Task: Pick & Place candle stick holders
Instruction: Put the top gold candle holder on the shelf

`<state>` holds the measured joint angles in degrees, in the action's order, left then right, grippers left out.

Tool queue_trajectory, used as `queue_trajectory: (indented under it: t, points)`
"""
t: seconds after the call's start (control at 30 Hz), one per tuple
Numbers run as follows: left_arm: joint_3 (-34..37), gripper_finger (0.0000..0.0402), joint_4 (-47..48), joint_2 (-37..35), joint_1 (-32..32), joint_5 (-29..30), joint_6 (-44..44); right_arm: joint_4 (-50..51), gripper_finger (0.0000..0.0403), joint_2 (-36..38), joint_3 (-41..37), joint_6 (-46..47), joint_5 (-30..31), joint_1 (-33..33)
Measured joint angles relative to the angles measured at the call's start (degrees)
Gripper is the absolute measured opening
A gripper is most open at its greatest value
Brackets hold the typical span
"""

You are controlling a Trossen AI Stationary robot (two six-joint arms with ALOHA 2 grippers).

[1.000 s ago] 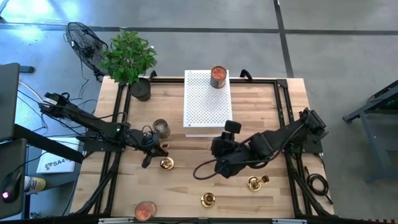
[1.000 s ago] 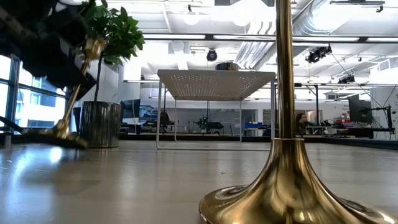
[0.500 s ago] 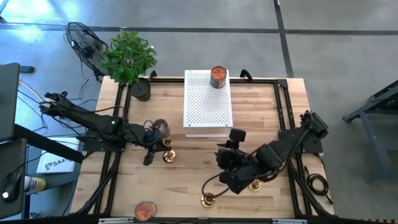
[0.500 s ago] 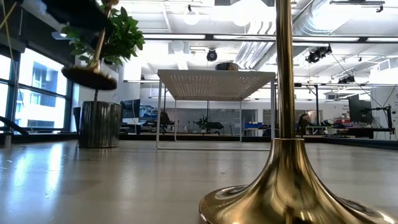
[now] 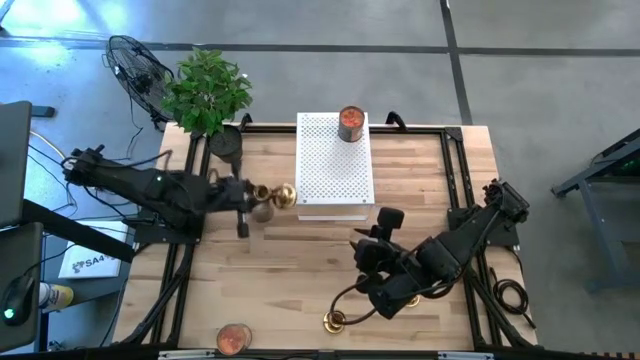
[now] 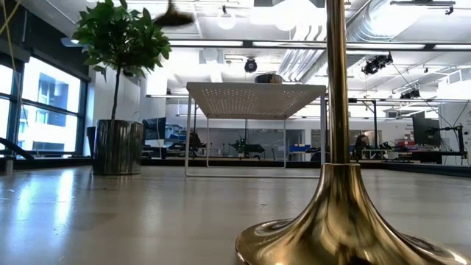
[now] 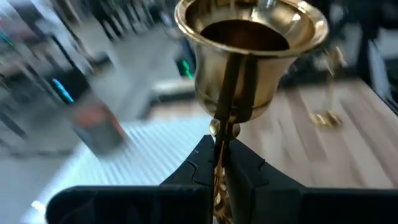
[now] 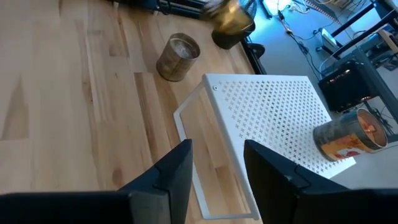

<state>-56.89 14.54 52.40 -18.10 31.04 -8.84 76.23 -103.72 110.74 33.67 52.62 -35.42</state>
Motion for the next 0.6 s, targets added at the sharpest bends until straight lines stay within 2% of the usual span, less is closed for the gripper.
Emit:
queue_trajectory:
  t: [0.1, 0.2, 0.3, 0.43, 0.6]
  points:
    - [-2.6, 0.001, -4.4, 0.0, 3.1, -0.6, -3.9, -0.2, 0.014, 0.0, 0.0, 0.0, 0.7, 0.1]
    - [-5.9, 0.001, -4.0, 0.0, 8.9, -3.9, -4.4, -0.2, 0.014, 0.0, 0.0, 0.0, 1.6, 0.1]
    - [-8.8, 0.001, -3.8, 1.1, 16.5, -10.6, -4.4, -0.4, 0.014, 0.0, 0.0, 0.0, 2.0, 0.1]
    - [-13.1, 0.001, -2.8, 4.5, 26.5, -23.3, -1.1, -0.6, 0.014, 0.0, 0.0, 0.6, 1.9, 0.0]
    - [-18.2, 0.001, -1.2, 12.1, 37.0, -29.3, 1.7, -0.6, 0.014, 0.0, 0.0, 0.7, 1.9, 0.0]
